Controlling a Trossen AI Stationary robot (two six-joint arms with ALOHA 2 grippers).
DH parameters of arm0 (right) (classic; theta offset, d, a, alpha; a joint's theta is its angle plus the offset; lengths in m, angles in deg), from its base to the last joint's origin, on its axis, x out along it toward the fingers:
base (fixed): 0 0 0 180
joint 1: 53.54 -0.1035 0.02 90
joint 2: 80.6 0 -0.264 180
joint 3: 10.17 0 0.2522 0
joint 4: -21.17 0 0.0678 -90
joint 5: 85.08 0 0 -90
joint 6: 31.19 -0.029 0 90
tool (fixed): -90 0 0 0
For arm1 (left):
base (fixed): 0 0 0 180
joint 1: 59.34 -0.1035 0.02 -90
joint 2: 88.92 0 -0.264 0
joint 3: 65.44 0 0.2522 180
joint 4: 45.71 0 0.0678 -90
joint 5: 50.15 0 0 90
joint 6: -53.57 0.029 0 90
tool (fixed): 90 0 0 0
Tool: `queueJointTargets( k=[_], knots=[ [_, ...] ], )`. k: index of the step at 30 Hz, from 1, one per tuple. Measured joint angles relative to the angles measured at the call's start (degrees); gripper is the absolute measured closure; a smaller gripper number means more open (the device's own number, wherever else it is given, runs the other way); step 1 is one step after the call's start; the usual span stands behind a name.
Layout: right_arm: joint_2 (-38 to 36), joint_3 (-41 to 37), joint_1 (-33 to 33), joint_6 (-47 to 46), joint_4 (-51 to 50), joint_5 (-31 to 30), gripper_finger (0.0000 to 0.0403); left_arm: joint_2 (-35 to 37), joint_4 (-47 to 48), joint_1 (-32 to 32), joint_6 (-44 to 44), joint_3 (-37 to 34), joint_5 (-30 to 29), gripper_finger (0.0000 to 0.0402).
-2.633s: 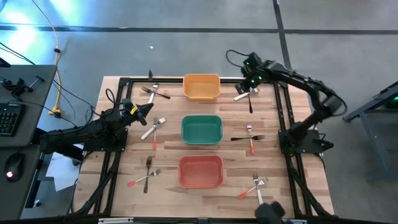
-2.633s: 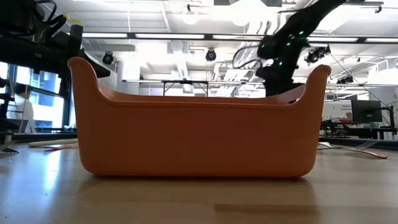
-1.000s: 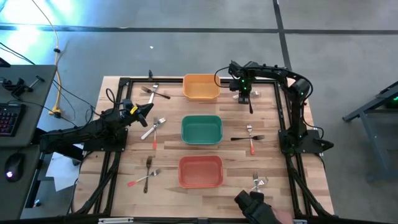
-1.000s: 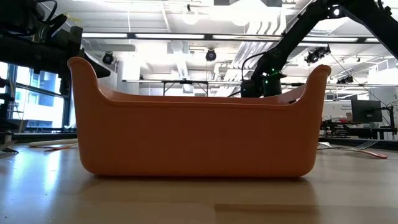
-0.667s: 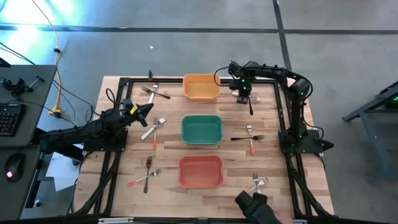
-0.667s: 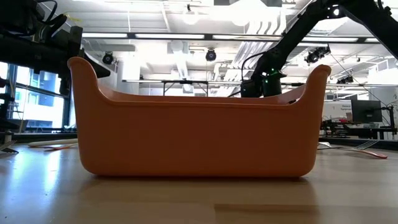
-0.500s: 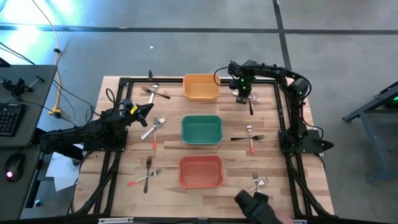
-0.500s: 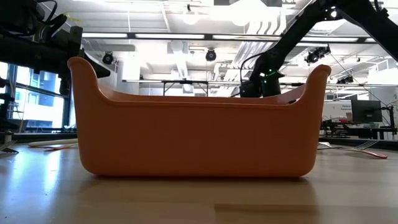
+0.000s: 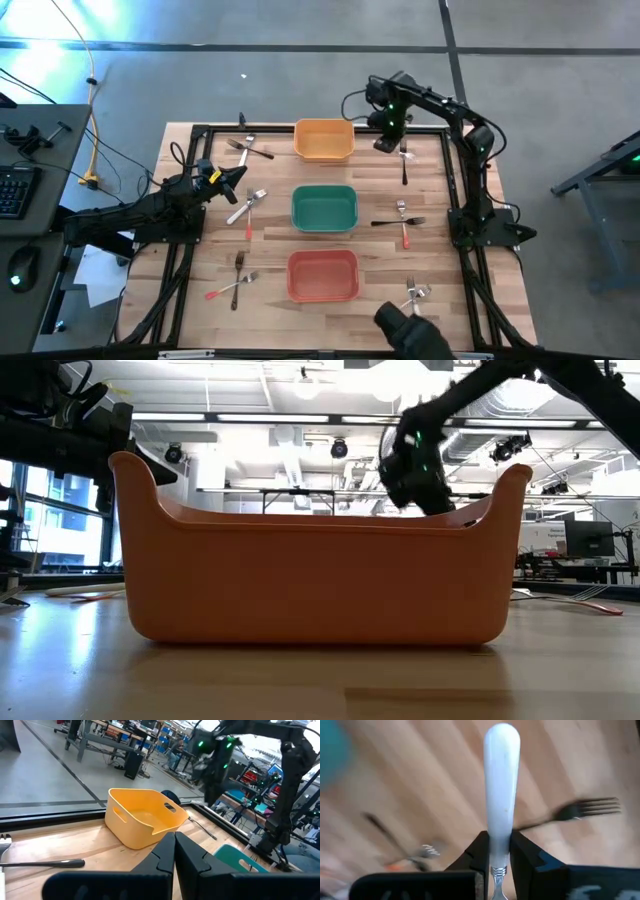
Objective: Sort silverware by color (type)
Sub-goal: Put the white fork into the orange bin
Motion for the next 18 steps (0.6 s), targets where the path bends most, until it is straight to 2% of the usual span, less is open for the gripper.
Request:
queueJointTargets(
  k=[5, 8, 14, 18],
  knots=[
    [-5.06, 3.93, -6.49, -8.21, -2.14, 6.59, 0.0373, 0.00, 0.00, 0.00, 0.00, 0.00, 0.00, 0.0401],
    [-8.96, 4.76, -12.92, -15.34, -1.56, 10.04, 0.0373, 0.00, 0.00, -0.01, 0.53, 0.00, 0.00, 0.0401],
    [-13.42, 4.89, -29.41, -36.11, 2.76, 10.13, 0.0373, 0.00, 0.00, -0.02, 3.19, 0.00, 0.00, 0.0401],
    [-13.22, 4.89, -40.27, -49.67, 10.31, 8.97, 0.0373, 0.00, 0.00, -0.01, 3.56, 0.00, -0.11, 0.0401]
  ],
)
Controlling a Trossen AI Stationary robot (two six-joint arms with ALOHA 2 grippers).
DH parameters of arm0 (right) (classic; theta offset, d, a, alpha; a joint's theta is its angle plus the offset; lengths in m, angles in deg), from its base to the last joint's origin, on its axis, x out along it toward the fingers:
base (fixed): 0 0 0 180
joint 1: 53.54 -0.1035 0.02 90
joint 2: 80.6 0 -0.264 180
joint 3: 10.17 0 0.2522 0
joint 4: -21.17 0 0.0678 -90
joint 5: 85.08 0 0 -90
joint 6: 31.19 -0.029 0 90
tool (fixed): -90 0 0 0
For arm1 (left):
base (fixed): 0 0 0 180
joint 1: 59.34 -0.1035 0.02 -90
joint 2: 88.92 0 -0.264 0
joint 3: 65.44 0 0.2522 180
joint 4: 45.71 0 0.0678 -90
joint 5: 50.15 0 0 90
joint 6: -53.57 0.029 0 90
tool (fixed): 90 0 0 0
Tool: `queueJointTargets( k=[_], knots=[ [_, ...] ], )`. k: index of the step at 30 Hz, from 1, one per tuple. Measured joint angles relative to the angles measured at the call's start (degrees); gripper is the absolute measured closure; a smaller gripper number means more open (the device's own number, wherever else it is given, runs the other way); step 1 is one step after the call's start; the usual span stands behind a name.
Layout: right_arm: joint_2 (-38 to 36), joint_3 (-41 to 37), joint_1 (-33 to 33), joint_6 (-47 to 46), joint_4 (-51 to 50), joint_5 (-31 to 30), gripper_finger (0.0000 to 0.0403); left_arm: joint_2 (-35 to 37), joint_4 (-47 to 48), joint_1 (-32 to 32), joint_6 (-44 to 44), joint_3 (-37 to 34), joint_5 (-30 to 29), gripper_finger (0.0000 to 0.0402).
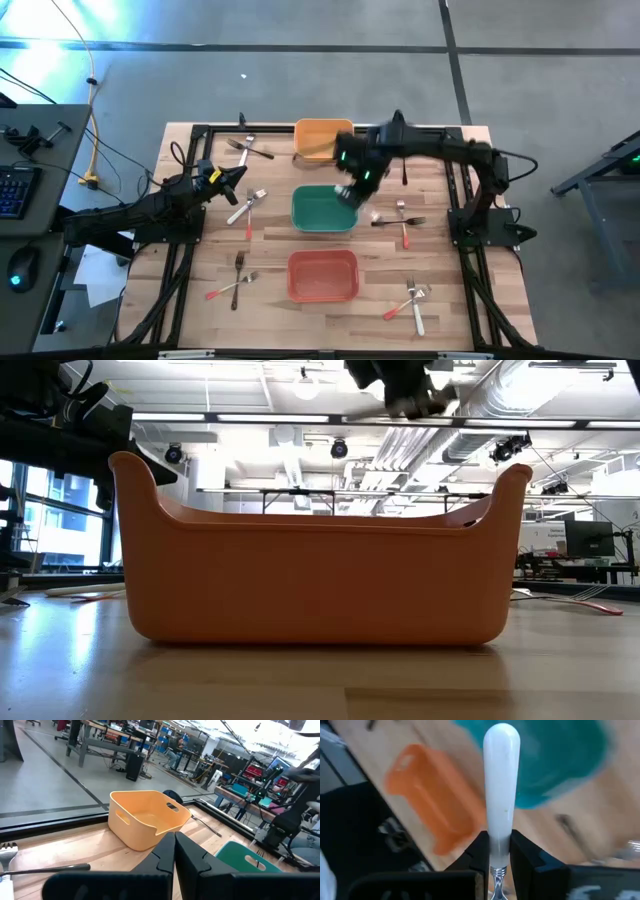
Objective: Sort silverware by color (type)
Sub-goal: Put the white fork into the orange bin
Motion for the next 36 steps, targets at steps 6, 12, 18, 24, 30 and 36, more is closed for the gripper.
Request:
queueJointTargets(
  k=[6, 12, 18, 24, 30, 36],
  knots=[
    [4.06, -0.02, -10.86, -13.80, 16.23, -1.91, 0.0373, 0.00, 0.00, -0.01, 1.93, 0.00, -0.02, 0.0401],
    [11.02, -0.04, -15.32, -15.78, 21.80, -2.99, 0.0373, 0.00, 0.00, 0.00, 6.21, 0.00, 0.03, 0.0401],
    [18.13, -0.07, -16.53, -15.35, 21.89, -3.21, 0.0373, 0.00, 0.00, 0.01, 7.03, 0.00, 0.47, 0.0401],
    [22.51, -0.07, -17.65, -13.17, 21.95, -3.60, 0.0373, 0.00, 0.02, 0.01, 7.10, 0.00, 0.48, 0.0401],
    [25.44, -0.07, -18.20, -7.06, 23.13, -3.35, 0.0373, 0.00, 0.02, 0.00, 7.02, 0.00, 0.51, 0.0401],
    [25.68, -0.07, -17.80, -0.31, 23.71, -3.09, 0.0373, 0.02, 0.02, -0.01, 8.98, 0.00, 0.52, 0.0401]
  ],
)
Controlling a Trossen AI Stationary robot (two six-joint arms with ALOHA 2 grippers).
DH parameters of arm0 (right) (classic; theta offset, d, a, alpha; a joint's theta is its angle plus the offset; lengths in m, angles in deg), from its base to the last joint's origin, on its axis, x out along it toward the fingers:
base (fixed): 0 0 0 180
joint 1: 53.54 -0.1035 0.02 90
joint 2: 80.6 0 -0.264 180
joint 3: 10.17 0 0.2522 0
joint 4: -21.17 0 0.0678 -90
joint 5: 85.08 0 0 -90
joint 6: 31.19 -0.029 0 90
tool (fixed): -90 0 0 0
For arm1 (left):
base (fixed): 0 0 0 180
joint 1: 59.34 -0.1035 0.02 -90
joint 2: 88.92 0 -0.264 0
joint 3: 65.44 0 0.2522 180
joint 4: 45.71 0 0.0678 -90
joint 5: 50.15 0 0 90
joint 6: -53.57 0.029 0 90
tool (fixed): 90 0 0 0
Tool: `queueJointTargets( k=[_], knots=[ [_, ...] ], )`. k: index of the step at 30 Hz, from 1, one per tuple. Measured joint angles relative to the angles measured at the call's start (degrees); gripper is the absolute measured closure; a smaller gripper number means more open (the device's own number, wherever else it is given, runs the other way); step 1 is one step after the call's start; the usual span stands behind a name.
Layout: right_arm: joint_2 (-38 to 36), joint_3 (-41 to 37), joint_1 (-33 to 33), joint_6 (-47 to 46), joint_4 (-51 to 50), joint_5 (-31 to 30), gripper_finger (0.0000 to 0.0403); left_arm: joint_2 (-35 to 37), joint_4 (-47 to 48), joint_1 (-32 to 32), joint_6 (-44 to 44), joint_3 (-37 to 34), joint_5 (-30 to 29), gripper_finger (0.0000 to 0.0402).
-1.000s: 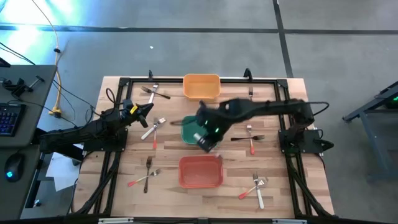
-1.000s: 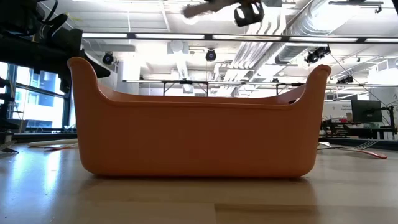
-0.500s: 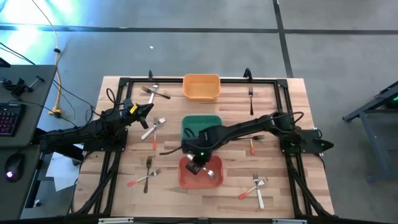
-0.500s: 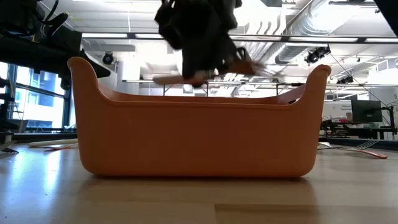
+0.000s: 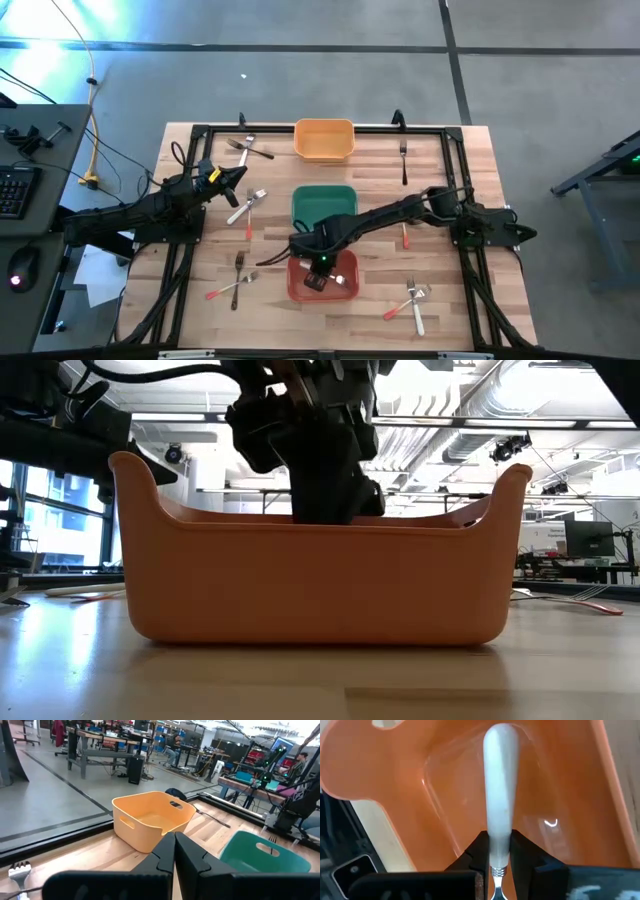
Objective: Sort silverware by color (type)
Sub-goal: Put the white fork into the orange bin, then put the orange fork into the yellow bin
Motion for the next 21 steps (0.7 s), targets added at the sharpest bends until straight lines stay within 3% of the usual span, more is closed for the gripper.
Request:
queueJointTargets(
  k=[15, 21],
  knots=[
    [-0.04, 0.00, 0.05, -1.83, 0.84, 3.42, 0.0301, 0.00, 0.46, 0.02, -2.95, 0.00, 3.89, 0.0401],
    [-0.98, 1.41, 0.01, 3.50, -0.33, 6.46, 0.0317, 0.00, 0.47, 0.01, -1.04, 0.00, 4.72, 0.0401]
  ],
)
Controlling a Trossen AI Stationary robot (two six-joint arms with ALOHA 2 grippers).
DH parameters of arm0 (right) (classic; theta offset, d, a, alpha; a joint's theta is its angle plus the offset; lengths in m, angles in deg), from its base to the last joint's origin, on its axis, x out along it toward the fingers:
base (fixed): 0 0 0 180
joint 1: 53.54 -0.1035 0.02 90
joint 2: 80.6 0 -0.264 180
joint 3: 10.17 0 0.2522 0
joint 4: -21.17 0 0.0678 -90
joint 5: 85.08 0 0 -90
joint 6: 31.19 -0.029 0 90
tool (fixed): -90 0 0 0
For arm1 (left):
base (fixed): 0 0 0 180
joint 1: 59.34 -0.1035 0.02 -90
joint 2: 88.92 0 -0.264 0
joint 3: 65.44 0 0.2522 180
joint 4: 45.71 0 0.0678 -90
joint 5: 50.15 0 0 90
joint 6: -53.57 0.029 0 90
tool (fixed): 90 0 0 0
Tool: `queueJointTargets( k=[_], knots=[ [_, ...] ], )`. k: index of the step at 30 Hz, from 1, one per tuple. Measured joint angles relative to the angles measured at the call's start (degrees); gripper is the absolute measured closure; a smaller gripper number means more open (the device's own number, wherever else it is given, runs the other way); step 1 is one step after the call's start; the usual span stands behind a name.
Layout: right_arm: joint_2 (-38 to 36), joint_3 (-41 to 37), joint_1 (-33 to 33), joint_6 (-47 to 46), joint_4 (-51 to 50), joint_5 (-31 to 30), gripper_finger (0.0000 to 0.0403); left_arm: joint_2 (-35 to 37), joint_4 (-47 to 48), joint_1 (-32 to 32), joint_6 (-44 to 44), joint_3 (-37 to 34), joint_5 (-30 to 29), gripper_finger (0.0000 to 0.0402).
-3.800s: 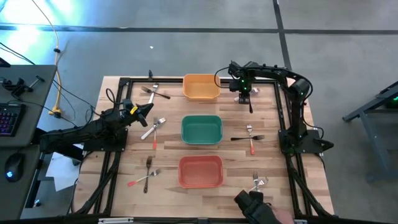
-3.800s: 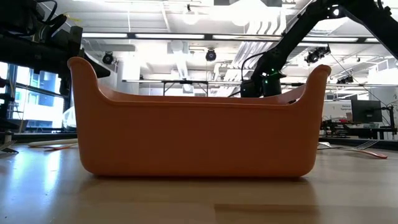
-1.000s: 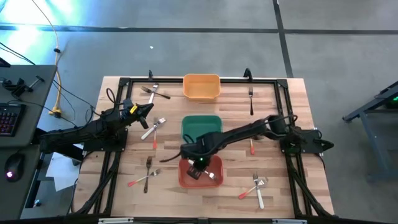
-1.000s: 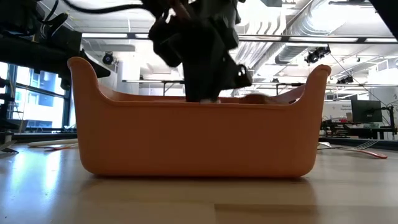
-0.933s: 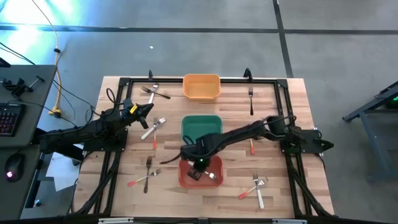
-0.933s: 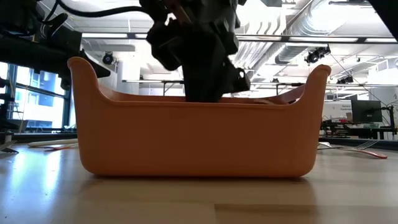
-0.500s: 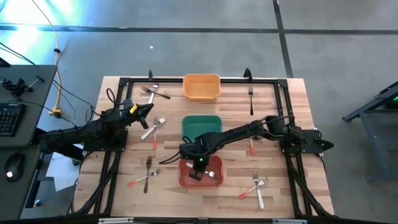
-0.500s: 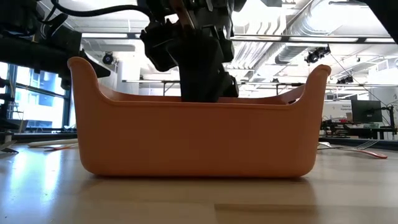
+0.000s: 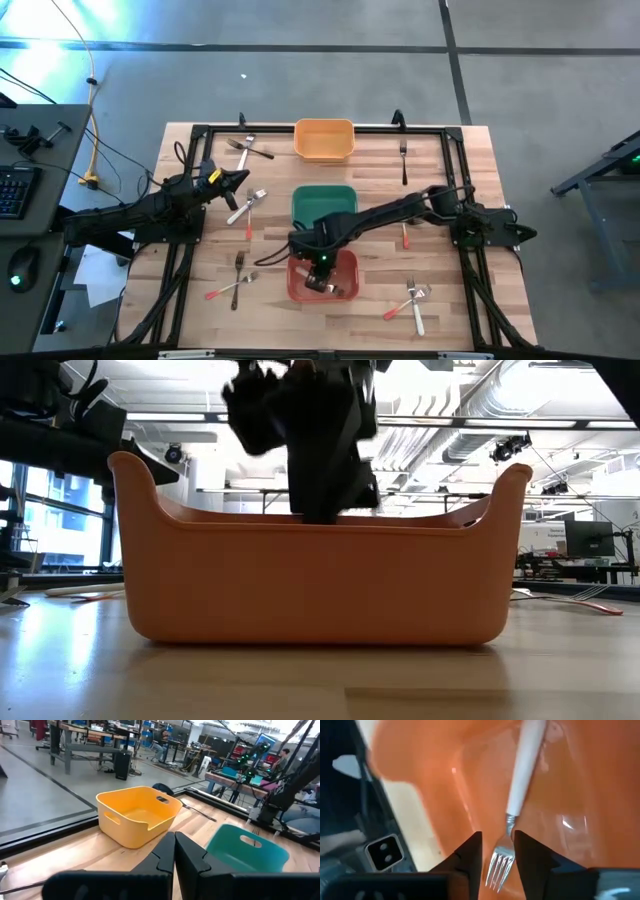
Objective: Sort silverware by color (type)
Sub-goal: Put the orange fork into the yellow bin
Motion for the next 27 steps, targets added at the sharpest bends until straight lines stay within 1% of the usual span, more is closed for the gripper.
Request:
queueJointTargets(
  k=[2, 6, 8, 10, 12, 15, 17, 20, 25, 27],
  knots=[
    [-0.56, 2.45, 0.04, 1.98, -1.69, -0.15, 0.0337, 0.00, 0.25, -0.01, 0.02, 0.00, 2.13, 0.0401],
    [-1.60, 8.90, 1.35, 4.96, -3.48, -0.94, 0.0390, 0.00, 0.96, -0.01, -0.10, 0.00, 7.05, 0.0401],
    [-1.75, 12.10, 2.59, 6.63, -3.68, -3.67, 0.0397, 0.00, 1.08, -0.01, -0.33, 0.00, 8.39, 0.0401],
    [-1.75, 14.65, 3.81, 9.89, -5.42, -7.15, 0.0392, 0.00, 1.31, -0.01, 0.26, 0.00, 9.12, 0.0401],
    [-1.75, 15.38, 5.32, 13.36, -5.41, -9.65, 0.0395, -0.02, 1.43, -0.01, 1.00, 0.00, 9.50, 0.0401],
    [-1.99, 13.80, 7.88, 18.82, -5.31, -12.10, 0.0401, -0.01, 1.41, -0.01, -0.35, 0.00, 9.53, 0.0401],
    [-2.41, 11.90, 9.49, 23.01, -2.76, -14.65, 0.0402, -0.36, 1.34, -0.01, -0.96, 0.00, 9.55, 0.0401],
    [-3.03, 8.70, 12.01, 27.79, 3.09, -15.44, 0.0403, -1.52, 1.37, -0.01, -0.98, 0.00, 9.54, 0.0401],
    [-5.16, 1.80, 15.47, 32.21, 14.24, -10.44, 0.0403, -4.92, 1.24, 0.00, -2.69, 0.00, 8.52, 0.0401],
    [-6.89, -1.71, 16.65, 33.22, 18.47, -9.51, 0.0403, -6.72, 1.20, -0.01, -3.01, 0.00, 8.06, 0.0401]
  ],
)
